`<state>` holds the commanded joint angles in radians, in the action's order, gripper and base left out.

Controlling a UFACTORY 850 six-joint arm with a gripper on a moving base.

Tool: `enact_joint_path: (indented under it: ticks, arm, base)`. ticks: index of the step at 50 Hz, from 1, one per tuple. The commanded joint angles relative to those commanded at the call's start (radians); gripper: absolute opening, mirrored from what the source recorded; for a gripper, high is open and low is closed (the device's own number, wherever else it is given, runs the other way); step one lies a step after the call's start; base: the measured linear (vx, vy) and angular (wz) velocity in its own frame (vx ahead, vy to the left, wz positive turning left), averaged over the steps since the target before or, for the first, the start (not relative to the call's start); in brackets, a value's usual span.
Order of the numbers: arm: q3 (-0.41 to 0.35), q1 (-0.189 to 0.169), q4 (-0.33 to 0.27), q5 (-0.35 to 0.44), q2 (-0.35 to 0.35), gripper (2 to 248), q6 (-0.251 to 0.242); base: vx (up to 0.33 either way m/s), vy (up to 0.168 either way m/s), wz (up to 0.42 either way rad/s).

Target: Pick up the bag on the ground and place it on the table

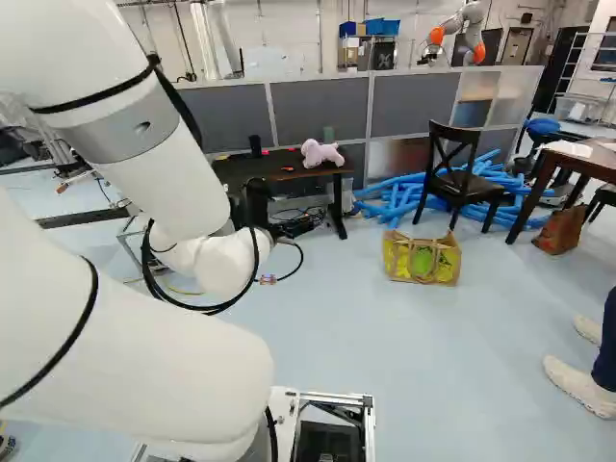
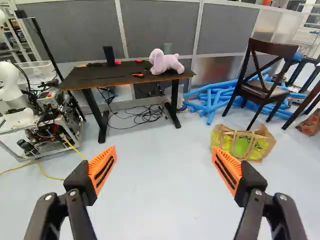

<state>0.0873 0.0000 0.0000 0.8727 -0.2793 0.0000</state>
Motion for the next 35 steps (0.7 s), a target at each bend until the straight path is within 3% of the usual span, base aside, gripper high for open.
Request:
enact_joint_path:
  ticks: [35]
  arm:
    - [0.0,0.0,0.0,0.0,0.0,247,0.0]
  base:
    - [0.182,-0.038,-0.199]
